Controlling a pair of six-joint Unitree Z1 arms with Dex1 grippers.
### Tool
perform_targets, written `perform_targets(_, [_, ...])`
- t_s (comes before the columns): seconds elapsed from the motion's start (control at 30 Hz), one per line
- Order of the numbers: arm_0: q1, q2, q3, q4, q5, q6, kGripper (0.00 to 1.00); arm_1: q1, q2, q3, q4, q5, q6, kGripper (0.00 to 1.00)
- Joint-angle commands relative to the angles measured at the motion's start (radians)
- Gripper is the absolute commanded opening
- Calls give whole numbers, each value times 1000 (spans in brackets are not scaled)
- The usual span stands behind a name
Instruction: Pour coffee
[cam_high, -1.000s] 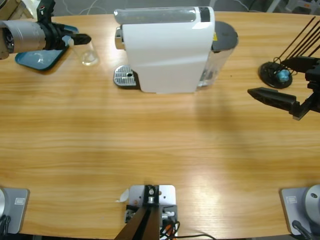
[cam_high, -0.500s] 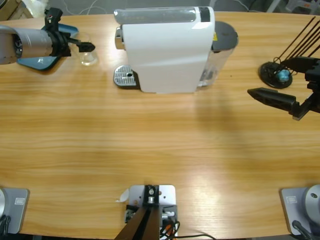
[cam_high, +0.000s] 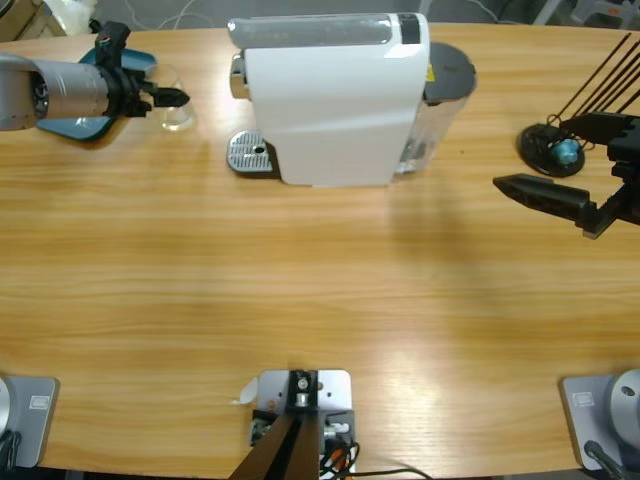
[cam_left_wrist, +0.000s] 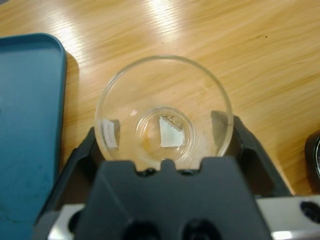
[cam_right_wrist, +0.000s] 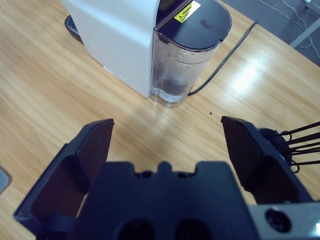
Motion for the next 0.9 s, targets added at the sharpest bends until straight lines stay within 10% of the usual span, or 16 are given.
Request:
perform_targets(0.03, [9, 23, 31, 15, -94, 14, 195, -10, 29, 39, -12, -1, -15, 941])
perform_targets(0.43, [-144, -278, 33, 218, -171, 176, 195, -10, 44, 44, -28, -3, -14, 941])
perform_targets(0.9, [-212, -153, -27, 229, -234, 184, 191, -10, 38, 49, -31, -3, -14, 941])
